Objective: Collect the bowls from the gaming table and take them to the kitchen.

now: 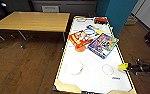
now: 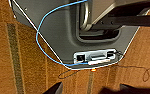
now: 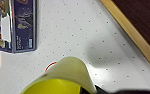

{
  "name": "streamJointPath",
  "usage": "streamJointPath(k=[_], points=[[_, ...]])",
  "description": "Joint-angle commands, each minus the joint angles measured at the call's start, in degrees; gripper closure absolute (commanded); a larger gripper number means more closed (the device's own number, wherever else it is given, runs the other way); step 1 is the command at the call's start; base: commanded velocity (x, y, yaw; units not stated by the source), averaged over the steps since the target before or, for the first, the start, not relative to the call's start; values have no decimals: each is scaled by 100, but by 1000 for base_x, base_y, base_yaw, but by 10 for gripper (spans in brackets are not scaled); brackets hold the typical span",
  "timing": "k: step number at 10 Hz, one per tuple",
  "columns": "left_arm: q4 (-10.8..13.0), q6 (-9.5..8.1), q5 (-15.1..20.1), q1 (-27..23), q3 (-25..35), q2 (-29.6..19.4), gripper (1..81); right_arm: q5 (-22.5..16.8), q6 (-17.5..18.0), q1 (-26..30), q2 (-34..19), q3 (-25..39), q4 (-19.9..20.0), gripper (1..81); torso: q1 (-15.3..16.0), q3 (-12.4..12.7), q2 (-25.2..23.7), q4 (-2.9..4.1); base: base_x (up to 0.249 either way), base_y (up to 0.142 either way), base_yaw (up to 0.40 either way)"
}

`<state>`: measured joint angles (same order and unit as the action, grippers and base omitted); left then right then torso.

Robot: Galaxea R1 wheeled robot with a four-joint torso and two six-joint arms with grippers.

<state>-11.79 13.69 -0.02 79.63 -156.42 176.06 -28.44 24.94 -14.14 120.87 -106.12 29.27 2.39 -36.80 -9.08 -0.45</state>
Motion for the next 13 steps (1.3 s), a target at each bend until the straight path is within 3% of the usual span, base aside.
streamJointPath(k=[1, 4, 9, 10, 13], points=[[-8, 55, 486, 49, 50, 26, 10, -1128, 46, 609, -1575, 1045, -491, 811, 0, 0, 0, 0, 0, 0, 0], [10, 63, 486, 14, 59, 26, 10, -1120, 28, 118, -2939, 2121, -835, 811, 0, 0, 0, 0, 0, 0, 0], [98, 72, 486, 14, 409, -166, 10, -1015, -217, -1006, -4059, 3272, -1027, 811, 0, 0, 0, 0, 0, 0, 0], [98, 72, 477, 14, 551, -255, 10, -812, -297, -1323, -4094, 3423, -1134, 811, 0, 0, 0, 0, 0, 0, 0], [98, 64, 179, 14, 1925, -1095, 10, 730, -341, -3183, -3771, 3626, -1467, 811, 0, 0, 0, 0, 0, 0, 0]])
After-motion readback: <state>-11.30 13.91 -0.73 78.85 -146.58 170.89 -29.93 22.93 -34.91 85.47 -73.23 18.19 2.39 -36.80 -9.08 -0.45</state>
